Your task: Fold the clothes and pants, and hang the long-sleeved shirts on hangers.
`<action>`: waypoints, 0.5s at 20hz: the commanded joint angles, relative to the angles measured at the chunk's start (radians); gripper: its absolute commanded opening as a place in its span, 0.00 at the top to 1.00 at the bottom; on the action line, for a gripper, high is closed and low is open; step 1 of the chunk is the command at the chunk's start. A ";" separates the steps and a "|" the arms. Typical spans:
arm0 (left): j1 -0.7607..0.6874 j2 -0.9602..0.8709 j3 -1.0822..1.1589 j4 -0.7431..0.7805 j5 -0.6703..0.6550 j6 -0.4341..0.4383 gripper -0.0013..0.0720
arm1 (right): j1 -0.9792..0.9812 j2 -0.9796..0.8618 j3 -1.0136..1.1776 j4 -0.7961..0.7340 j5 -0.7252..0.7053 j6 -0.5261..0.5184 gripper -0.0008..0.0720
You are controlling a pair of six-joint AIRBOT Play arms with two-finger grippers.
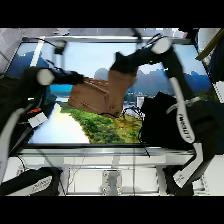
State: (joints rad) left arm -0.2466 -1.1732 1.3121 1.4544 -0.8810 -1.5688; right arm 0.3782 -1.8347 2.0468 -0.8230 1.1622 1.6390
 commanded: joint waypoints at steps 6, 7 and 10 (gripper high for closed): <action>0.113 0.348 -0.001 0.127 -0.255 0.069 0.97 | 0.396 -0.263 0.000 -0.046 -0.816 -0.035 0.95; 0.113 0.360 -0.001 0.144 -0.282 0.069 0.97 | 0.405 -0.282 0.000 -0.045 -0.807 -0.035 0.83; 0.113 0.373 -0.002 0.159 -0.314 0.069 0.97 | 0.381 -0.274 0.002 -0.031 -0.685 -0.035 0.13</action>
State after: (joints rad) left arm -0.1387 -0.8337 1.3113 1.5742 -1.1347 -1.5051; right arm 0.7444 -2.0876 2.0460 -0.8589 0.4751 1.6093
